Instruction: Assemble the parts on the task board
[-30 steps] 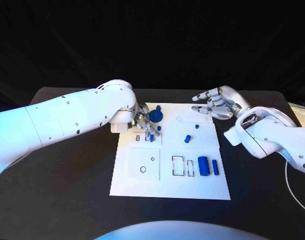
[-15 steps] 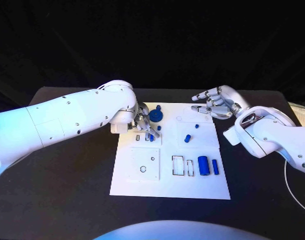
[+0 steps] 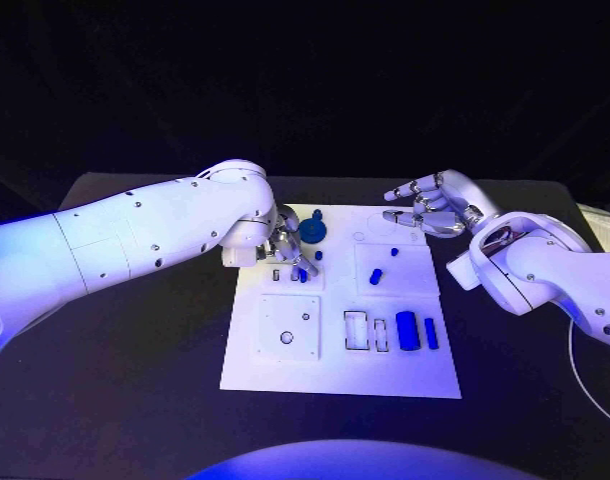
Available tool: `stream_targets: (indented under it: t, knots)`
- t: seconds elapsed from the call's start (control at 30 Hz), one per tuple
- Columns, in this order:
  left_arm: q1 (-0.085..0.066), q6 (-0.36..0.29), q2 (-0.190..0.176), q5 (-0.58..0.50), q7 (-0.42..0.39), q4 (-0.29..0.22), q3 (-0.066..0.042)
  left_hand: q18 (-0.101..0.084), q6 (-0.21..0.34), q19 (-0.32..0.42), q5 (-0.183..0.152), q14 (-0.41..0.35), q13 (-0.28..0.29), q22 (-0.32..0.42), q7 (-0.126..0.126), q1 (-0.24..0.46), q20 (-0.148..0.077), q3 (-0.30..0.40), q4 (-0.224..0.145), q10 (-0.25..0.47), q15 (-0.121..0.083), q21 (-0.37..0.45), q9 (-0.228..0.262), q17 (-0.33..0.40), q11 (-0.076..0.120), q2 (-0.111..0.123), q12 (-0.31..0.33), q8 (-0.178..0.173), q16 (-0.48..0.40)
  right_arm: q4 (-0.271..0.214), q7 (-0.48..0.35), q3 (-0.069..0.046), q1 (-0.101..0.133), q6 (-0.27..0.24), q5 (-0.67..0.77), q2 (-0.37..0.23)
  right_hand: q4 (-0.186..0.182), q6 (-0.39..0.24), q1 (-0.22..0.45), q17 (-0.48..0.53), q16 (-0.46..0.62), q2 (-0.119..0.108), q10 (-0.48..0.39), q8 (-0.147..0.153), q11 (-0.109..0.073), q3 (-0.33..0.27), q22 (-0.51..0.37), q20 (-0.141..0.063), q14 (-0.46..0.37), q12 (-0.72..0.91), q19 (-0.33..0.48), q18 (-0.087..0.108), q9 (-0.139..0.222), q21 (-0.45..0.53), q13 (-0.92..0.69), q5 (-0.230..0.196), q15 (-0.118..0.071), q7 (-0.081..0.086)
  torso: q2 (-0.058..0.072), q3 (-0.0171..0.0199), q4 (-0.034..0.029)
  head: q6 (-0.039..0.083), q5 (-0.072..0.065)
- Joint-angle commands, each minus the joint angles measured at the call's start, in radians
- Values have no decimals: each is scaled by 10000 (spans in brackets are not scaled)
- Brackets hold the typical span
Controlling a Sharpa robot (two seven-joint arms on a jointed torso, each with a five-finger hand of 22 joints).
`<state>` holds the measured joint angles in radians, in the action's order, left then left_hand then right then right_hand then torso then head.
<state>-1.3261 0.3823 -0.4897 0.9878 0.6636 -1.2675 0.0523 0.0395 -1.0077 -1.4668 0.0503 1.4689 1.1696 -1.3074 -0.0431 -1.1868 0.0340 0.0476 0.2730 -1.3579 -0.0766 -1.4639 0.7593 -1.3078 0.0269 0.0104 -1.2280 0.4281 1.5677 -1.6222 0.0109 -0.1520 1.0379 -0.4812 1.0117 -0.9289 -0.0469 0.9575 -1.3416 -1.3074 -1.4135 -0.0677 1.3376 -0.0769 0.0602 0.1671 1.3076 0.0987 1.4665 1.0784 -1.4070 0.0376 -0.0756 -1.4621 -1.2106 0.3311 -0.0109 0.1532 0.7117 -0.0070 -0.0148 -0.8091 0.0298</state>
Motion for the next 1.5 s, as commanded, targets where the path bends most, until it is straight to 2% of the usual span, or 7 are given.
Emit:
stream_targets:
  t: [0.03, 0.43, 0.6, 0.67, 0.83, 1.2, 1.5]
  knots:
    - [3, -42, 27, -97, -17, -21, -4, -63, 91, -415, -6, 1019, -14, -1506, 14, -242, -72, 150, -60, -70, -78, -18, 64, -2630, 9, -85, -60, 67, 31, 14, -38, 0, -8, 110, 68, 25, 17, 92, -70, -289, 26, -1, 37, 49, -11, 44, 200, -45, 550, 20, -28, 187, 10, 49, 10, 60, -46, -10, 1, 3, -4, -19, -3]
    - [3, 124, 11, -656, -99, -2, -4, -57, 476, -403, 30, 1019, -101, -1511, 35, -2001, -169, 1769, -1212, 26, -135, 5, 227, -2630, 75, -401, 60, -44, 31, 43, -47, 0, -18, 140, 62, 59, 5, 96, -49, -296, 23, 1, 46, 49, -9, 48, 202, -44, 553, 34, -30, 187, 11, 49, 4, 73, -44, -9, -5, 3, -5, -72, 1]
    - [3, 69, -62, -937, -136, -49, -6, -52, 573, -387, 471, 1019, -181, -1497, -16, -2027, -95, 3126, -1613, 40, -77, 40, 294, -2630, 6, 12, 141, -121, 31, 45, -52, 0, -22, 146, 57, 62, 5, 96, -49, -296, 23, 1, 46, 49, -9, 48, 202, -44, 553, 34, -30, 187, 11, 49, 4, 73, -44, -9, -7, 2, 1, -78, -3]
    - [3, -65, -135, -1020, -167, -114, -13, -52, 574, -386, 507, 1019, -212, -1500, -68, -1664, -53, 3980, -1743, 8, -48, 53, 404, -2630, 3, 388, 156, -84, 31, 47, -55, 0, -23, 146, 54, 61, 5, 96, -49, -296, 23, 1, 46, 49, -9, 48, 202, -44, 553, 34, -30, 187, 11, 49, 4, 73, -44, -9, -8, 6, -3, -97, -5]
    - [1, -767, -456, -1098, -222, -443, -60, -51, 567, -395, 508, 1019, -220, -1520, -63, -1246, -51, 5043, -2003, -50, -31, 54, 602, -2630, -25, 687, 137, 21, 31, 53, -60, 0, -25, 140, 36, 50, 0, 97, -39, -289, 28, 0, 43, 50, -9, 49, 207, -44, 551, 27, -34, 185, 11, 47, 11, 76, -44, -8, -12, 13, -25, -106, -39]
    - [4, -2976, -1382, -1005, -296, -1605, -87, -67, 541, -436, 487, 1019, -166, -1587, -42, -863, -60, 5773, -2235, -146, -44, 6, 817, -2630, -11, 928, 60, 175, 31, 54, -84, 1, -26, 126, 10, -21, -10, 99, -22, -286, 30, 0, 44, 50, -7, 46, 193, -43, 551, 27, -25, 188, 11, 54, 13, 77, -43, -7, -47, 39, -96, -90, -62]
    - [334, -4222, -1776, 103, -277, -2297, -79, -78, 521, -461, 482, 1019, -133, -1626, -29, -785, -69, 5910, -2276, -183, -55, -31, 865, -2630, 2, 987, 24, 219, 31, 72, -129, 1, -26, 102, -22, -96, -10, 99, -22, -286, 30, 0, 44, 50, -7, 46, 193, -43, 551, 27, -25, 188, 11, 54, 13, 77, -43, -7, -100, 52, -187, -108, -72]
